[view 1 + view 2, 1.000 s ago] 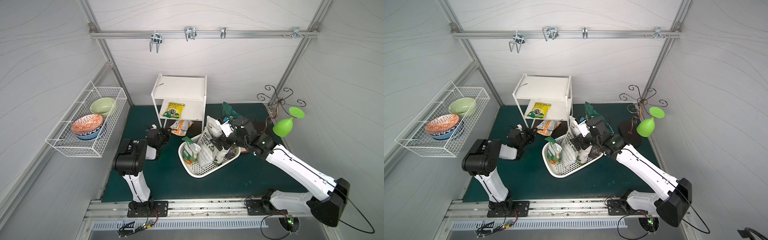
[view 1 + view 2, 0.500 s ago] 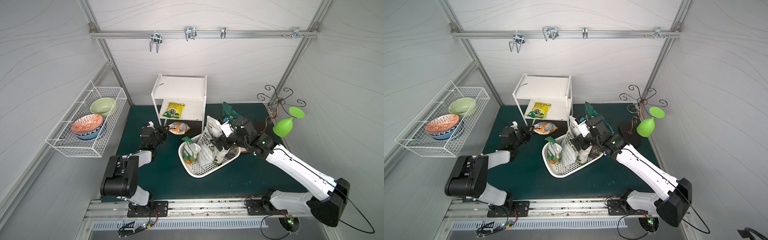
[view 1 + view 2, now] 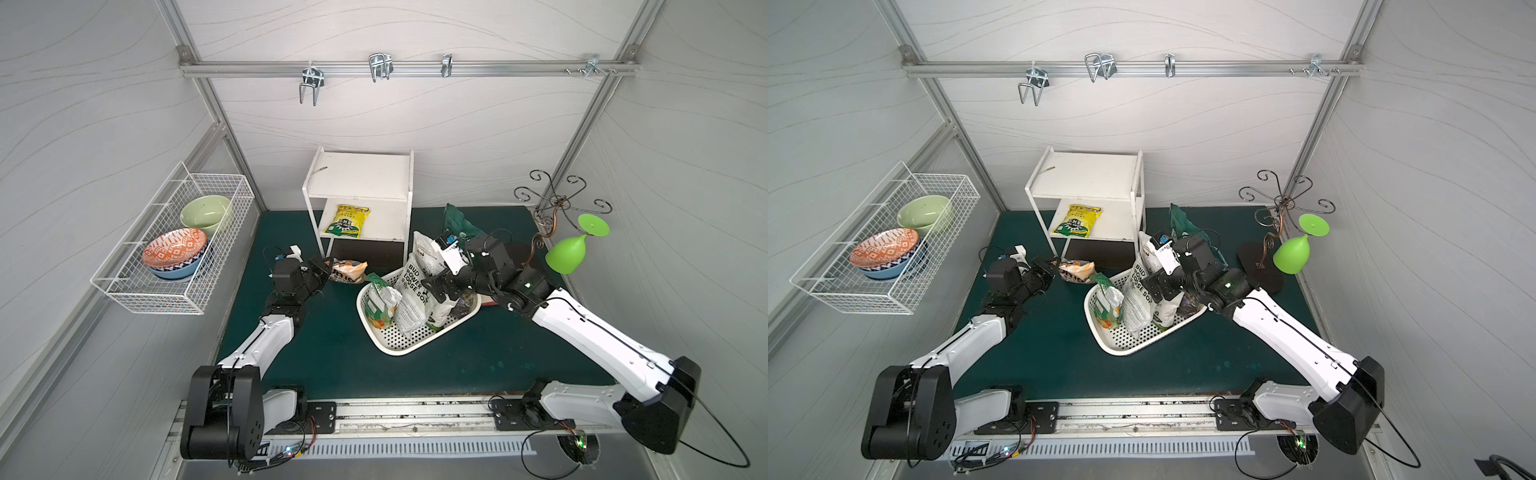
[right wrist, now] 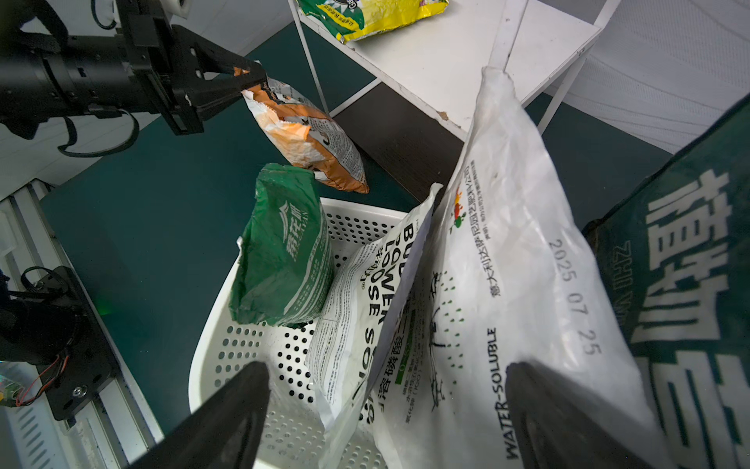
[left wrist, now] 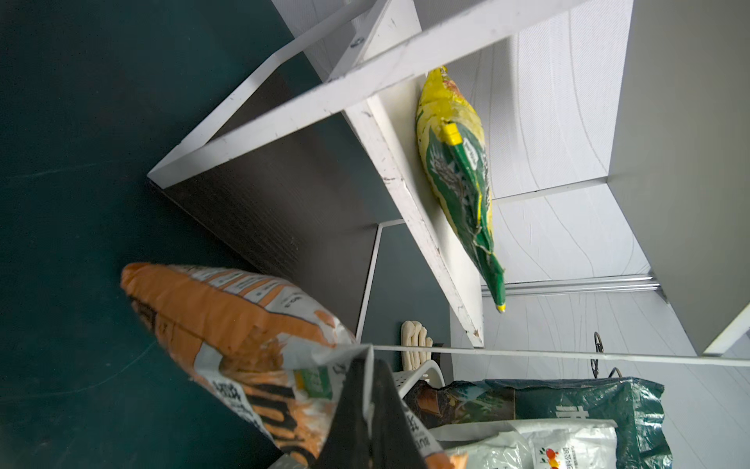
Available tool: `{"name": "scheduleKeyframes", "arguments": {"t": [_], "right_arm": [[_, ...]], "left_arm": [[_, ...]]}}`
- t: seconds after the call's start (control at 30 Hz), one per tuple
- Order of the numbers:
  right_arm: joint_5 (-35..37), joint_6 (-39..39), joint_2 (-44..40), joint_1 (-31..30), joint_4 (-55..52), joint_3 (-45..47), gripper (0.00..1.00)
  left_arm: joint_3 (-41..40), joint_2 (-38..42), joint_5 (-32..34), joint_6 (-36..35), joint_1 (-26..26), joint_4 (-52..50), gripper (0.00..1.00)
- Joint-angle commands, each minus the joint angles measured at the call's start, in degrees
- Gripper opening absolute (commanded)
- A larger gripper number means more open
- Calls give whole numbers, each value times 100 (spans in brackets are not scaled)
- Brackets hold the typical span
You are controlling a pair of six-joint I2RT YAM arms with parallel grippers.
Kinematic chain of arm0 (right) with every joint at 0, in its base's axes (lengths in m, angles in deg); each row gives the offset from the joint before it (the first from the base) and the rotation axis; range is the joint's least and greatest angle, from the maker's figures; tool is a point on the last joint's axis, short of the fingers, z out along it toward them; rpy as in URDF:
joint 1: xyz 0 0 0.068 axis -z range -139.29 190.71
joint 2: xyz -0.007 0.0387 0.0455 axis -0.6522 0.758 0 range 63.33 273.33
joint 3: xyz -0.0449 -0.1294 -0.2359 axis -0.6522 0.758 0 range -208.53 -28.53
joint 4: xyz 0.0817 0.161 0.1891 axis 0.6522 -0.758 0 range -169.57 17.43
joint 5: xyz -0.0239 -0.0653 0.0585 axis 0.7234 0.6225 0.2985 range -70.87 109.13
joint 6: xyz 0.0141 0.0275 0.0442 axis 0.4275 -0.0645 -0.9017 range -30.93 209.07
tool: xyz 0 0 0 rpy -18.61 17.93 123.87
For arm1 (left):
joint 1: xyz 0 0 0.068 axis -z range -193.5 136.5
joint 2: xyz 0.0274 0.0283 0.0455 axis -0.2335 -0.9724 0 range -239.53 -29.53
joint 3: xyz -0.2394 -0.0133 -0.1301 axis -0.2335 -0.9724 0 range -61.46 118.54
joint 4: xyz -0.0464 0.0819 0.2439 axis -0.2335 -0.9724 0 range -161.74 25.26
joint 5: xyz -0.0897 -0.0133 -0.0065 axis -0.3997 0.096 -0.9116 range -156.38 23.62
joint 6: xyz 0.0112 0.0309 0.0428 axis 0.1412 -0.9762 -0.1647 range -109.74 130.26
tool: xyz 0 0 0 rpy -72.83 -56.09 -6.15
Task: Take down the fertilizer bag from the shelf
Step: Pick up the fertilizer bag from the shelf.
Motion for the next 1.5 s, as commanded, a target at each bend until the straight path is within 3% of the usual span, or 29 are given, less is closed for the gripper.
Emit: {"name": "scheduleKeyframes", "arguments": {"t": [0.0, 0.2, 0.43, 0.8, 1.17, 1.3, 1.47], "right_arm": [[-57, 49, -174, 30, -91, -173, 94], [-171, 87, -140, -34, -90, -281, 96], [-123, 465, 210, -517, -168, -709, 99], [-861, 510, 763, -914, 114, -1443, 99], [-1261, 290, 1459, -1057, 305, -2081, 99], [-1400, 217, 1567, -1121, 412, -2115, 97], [-1298, 97, 1755, -1121, 529, -2174, 85]], "left_arm": [[320, 285, -148, 9, -30, 547, 0], [741, 618, -339, -42, -30, -18, 0], [1519, 1015, -762, -254, -21, -765, 0], [2215, 1377, -970, -211, 236, -978, 0], [2358, 1571, -886, 209, 744, -909, 0], [2358, 1651, -834, 302, 847, -876, 0], [2405, 1703, -824, 418, 922, -796, 0]]}}
